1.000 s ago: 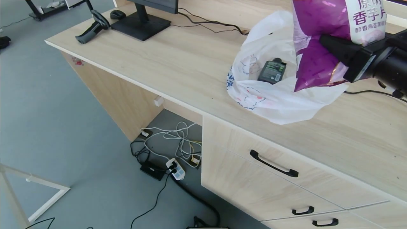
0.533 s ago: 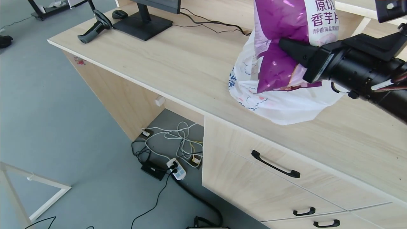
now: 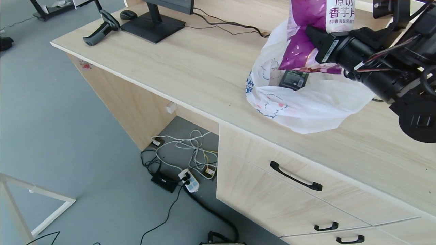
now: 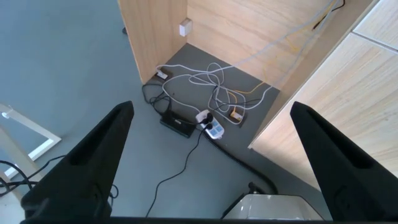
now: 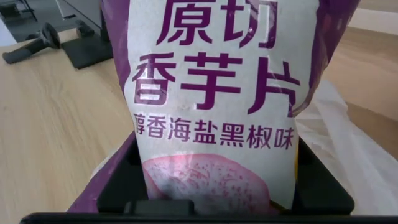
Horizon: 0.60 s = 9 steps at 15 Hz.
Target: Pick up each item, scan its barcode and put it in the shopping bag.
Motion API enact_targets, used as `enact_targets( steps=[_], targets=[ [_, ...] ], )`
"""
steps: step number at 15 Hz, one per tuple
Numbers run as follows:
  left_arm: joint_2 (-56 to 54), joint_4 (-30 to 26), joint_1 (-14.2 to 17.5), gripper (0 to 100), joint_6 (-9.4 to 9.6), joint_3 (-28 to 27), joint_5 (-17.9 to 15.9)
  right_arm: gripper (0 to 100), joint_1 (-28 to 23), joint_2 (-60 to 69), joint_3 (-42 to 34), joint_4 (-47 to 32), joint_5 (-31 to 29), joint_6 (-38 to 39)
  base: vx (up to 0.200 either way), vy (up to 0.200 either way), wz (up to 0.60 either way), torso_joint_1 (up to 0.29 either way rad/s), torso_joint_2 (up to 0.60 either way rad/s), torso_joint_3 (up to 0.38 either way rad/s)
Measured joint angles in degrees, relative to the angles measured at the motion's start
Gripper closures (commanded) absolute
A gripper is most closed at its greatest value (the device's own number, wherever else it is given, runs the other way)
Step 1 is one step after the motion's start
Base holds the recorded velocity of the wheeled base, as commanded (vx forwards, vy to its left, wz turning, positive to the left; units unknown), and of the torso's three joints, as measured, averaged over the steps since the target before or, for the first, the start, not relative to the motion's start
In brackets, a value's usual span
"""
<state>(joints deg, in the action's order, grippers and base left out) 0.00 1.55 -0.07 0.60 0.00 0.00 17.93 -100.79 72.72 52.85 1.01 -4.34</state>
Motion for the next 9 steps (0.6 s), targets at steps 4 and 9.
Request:
enact_targets(
  steps=[4, 9],
  targets=[
    [0.0, 0.01, -0.04, 0, 0.0, 0.0, 0.0, 100, -2.08, -4.14, 3.85, 1.97, 0.33, 0.18, 0.0, 0.0, 0.0, 0.0, 0.0, 0.0],
    [0.0, 0.01, 0.0, 0, -0.02, 0.0, 0.0, 100, -2.54, -9.26, 6.08, 4.49, 0.55, 1.48, 0.0, 0.0, 0.0, 0.0, 0.0, 0.0]
  ],
)
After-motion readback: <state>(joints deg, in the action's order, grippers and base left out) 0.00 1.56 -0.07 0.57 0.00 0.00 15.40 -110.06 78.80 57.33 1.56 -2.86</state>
